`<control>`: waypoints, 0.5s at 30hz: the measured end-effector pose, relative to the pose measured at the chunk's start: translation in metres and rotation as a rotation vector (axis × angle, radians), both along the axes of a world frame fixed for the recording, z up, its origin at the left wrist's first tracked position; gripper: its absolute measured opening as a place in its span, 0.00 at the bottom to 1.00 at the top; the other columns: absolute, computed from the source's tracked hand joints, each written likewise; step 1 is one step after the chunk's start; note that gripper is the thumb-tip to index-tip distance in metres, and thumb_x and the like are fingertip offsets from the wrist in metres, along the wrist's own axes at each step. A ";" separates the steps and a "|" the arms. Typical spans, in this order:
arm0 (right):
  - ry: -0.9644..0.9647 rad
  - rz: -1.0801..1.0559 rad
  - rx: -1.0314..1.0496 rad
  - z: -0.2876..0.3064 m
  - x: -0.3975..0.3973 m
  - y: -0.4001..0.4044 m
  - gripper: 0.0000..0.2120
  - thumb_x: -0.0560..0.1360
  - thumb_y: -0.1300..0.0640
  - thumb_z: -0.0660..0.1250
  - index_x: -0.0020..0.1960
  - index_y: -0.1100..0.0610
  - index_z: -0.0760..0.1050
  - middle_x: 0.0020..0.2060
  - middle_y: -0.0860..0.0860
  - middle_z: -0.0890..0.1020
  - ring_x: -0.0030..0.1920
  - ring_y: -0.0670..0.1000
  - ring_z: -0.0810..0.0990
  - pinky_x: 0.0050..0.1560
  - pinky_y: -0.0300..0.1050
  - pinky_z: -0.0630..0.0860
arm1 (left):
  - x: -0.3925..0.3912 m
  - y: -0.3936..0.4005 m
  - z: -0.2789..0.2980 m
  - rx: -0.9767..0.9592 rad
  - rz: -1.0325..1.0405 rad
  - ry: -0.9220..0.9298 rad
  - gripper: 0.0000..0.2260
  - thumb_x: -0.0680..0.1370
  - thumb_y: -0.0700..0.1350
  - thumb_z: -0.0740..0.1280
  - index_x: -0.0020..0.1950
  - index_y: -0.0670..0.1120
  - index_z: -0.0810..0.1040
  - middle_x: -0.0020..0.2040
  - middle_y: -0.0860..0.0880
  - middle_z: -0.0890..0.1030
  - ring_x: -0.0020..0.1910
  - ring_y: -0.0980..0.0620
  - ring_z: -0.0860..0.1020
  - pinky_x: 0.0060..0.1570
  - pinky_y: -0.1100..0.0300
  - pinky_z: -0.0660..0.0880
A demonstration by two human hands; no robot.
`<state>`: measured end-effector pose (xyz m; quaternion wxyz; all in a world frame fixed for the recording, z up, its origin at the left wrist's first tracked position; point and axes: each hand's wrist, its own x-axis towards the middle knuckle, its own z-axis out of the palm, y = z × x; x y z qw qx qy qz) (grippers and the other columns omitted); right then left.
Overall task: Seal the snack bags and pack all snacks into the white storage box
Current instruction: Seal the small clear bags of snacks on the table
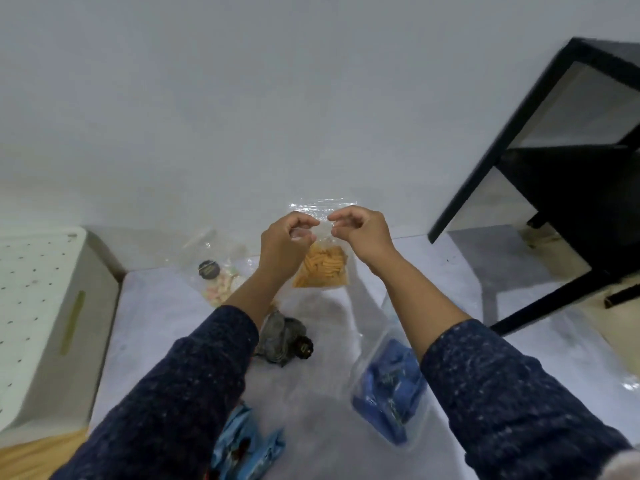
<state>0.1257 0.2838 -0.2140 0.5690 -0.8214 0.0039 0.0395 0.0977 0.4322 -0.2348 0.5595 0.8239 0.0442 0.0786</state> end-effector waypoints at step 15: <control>0.027 0.170 -0.133 -0.064 0.089 -0.014 0.12 0.73 0.68 0.66 0.52 0.57 0.82 0.51 0.53 0.84 0.52 0.51 0.82 0.56 0.41 0.78 | 0.077 -0.023 -0.065 0.147 0.168 0.125 0.13 0.70 0.33 0.69 0.51 0.46 0.81 0.49 0.51 0.83 0.44 0.56 0.79 0.48 0.75 0.73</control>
